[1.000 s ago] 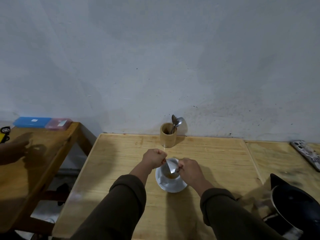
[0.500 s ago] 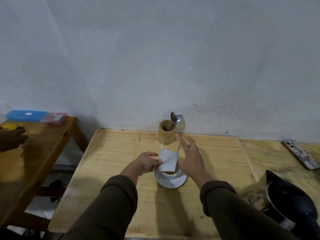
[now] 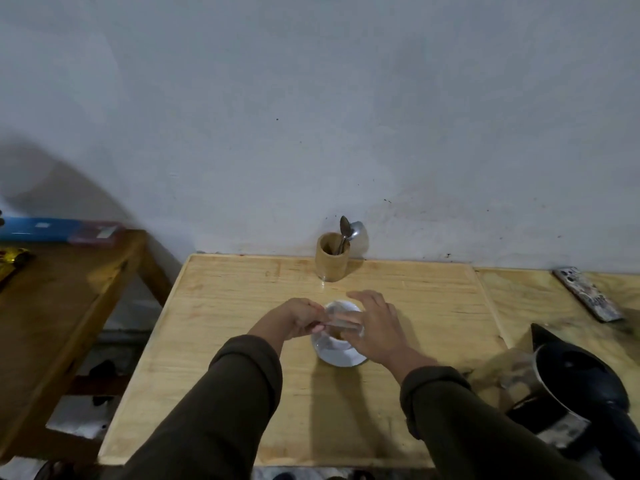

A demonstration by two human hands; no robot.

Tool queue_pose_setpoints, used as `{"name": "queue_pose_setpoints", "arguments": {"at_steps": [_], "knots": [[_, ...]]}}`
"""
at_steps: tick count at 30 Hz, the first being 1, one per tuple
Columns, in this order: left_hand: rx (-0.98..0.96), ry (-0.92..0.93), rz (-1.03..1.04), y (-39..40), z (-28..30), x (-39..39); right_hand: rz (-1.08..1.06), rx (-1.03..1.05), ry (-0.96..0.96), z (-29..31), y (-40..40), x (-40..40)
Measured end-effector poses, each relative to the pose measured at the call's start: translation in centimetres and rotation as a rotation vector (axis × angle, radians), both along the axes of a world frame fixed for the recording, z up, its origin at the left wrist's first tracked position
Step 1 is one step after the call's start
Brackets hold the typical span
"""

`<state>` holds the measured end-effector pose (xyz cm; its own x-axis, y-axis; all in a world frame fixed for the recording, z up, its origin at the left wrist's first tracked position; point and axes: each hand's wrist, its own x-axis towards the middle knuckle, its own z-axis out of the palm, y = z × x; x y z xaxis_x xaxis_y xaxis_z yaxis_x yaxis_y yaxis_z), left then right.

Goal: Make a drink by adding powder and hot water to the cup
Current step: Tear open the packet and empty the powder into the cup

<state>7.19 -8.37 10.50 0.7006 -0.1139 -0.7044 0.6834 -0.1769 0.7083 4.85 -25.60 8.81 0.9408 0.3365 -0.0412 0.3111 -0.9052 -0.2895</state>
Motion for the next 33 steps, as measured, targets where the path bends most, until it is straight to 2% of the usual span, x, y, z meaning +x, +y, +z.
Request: {"name": "queue_pose_setpoints", "arguments": {"at_steps": [4, 6, 9, 17, 24, 33], "knots": [[-0.081, -0.049, 0.134, -0.5, 0.5, 0.9, -0.255, 0.276, 0.015, 0.4, 0.9, 0.6], [-0.113, -0.065, 0.211, -0.5, 0.6, 1.3, -0.313, 0.333, 0.074, 1.0, 1.1, 1.0], [-0.125, -0.084, 0.178, -0.7, 0.9, 1.1, -0.36, 0.411, 0.149, 1.3, 0.9, 1.3], [-0.044, -0.244, 0.116, -1.1, 0.4, 1.0, -0.426, 0.488, 0.199, 0.7, 1.0, 1.9], [0.046, -0.364, 0.069, -1.3, 1.1, 1.1, -0.46, 0.407, 0.211, 0.3, 1.0, 1.9], [0.058, -0.407, 0.099, -1.3, 1.3, 0.6, -0.458, 0.421, 0.207, 0.1, 0.8, 1.8]]}}
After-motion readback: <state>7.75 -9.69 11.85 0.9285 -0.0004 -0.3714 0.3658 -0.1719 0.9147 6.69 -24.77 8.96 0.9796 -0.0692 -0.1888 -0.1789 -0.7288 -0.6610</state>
